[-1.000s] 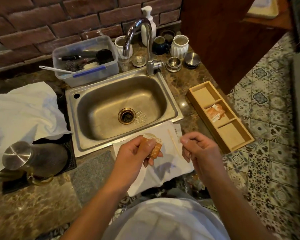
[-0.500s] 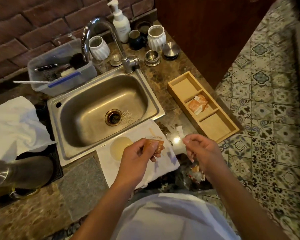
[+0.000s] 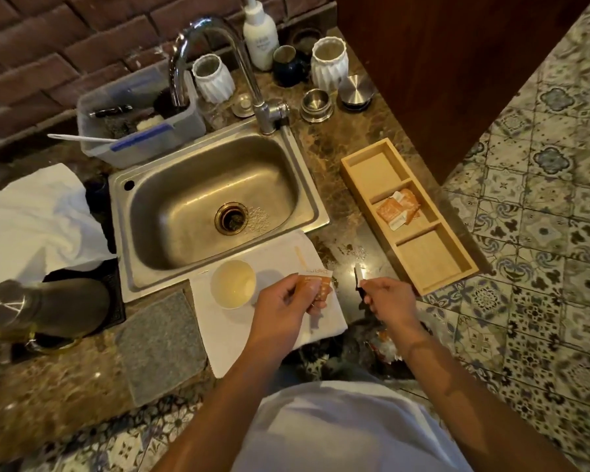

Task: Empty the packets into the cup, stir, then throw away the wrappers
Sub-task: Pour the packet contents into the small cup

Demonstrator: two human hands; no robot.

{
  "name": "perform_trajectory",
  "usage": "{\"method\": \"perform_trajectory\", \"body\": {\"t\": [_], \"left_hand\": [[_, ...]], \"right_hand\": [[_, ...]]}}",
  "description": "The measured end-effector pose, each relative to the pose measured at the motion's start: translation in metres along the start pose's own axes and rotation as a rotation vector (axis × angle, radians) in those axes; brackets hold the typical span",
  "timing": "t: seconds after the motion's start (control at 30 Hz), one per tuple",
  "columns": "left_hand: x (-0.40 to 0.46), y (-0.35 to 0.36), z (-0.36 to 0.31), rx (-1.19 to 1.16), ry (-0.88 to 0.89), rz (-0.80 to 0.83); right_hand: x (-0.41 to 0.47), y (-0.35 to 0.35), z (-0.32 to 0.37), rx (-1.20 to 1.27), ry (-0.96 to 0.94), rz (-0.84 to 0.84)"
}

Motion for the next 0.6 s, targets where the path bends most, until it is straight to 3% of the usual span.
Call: {"method": "perform_trajectory", "body": {"t": [0.43,0.6], "left_hand": [[0.003,-0.018,0.007,0.018,-0.013,0.068],[0.002,-0.03,0.001,-0.067,0.022,0.032]], "right_hand": [[0.014,0.005,-0.009,-0.217,-0.019,-0.137],[-0.015,0.006,0.015,-0.274,-0.209,-0.183]]}}
Point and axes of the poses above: each hand's wrist, its own x-axis towards the middle knuckle, its own y-axis out of the palm, z = x × y, the point moved 3 cm from there along x, towards the middle knuckle, and after that the axes turned 15 degrees about -x, right-handed, at the moved point
